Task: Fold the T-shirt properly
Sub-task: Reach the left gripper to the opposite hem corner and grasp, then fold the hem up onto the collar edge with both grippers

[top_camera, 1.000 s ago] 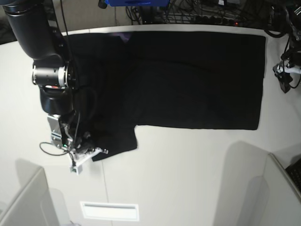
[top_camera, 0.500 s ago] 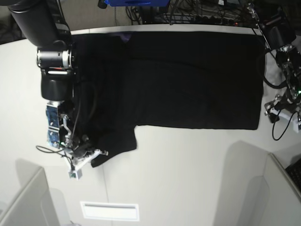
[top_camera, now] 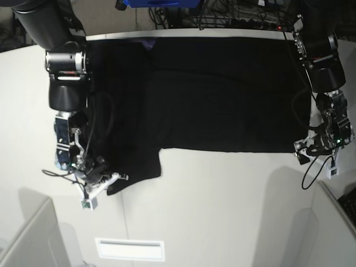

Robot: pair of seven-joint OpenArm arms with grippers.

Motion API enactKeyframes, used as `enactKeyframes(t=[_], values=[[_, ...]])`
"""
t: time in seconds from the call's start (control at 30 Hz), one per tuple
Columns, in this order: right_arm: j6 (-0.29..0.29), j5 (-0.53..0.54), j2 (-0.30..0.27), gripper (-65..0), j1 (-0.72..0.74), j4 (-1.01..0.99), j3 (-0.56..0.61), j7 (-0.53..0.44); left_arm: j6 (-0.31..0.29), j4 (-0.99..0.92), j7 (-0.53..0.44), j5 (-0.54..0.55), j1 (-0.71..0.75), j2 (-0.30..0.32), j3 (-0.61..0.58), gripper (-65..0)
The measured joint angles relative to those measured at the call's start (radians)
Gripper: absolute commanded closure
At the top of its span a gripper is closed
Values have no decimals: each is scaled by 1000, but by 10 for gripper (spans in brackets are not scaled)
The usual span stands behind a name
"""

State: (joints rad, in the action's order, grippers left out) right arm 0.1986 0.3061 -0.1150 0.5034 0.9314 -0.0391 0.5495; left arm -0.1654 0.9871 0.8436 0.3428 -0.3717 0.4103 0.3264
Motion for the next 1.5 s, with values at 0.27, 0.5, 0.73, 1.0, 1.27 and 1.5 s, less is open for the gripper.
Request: enactKeyframes(t=[0.27,0.5,0.73,1.0,1.27,1.5], values=[[0,0,1,0,1,11,2,1,1,-61,-76,2,-5,-6,-113,-530],[0,0,1,0,2,11,2,1,-2,-141,-150,9,-26,0,-114,-471],[0,0,1,0,-6,11,2,-3,2,-145,-151,8,-24,5,-114,-10],[0,-2,-6,0,-72,99,1,-1,-128,-106,-154,20,8,8,-105,0],[2,-4,-2,0,-182,304,-59,52,-158,146,-66,21,181,-14,-19,0],[3,0,-6,0,-259,503,-116,159,-253,350,71,175,258,-9,93,0]])
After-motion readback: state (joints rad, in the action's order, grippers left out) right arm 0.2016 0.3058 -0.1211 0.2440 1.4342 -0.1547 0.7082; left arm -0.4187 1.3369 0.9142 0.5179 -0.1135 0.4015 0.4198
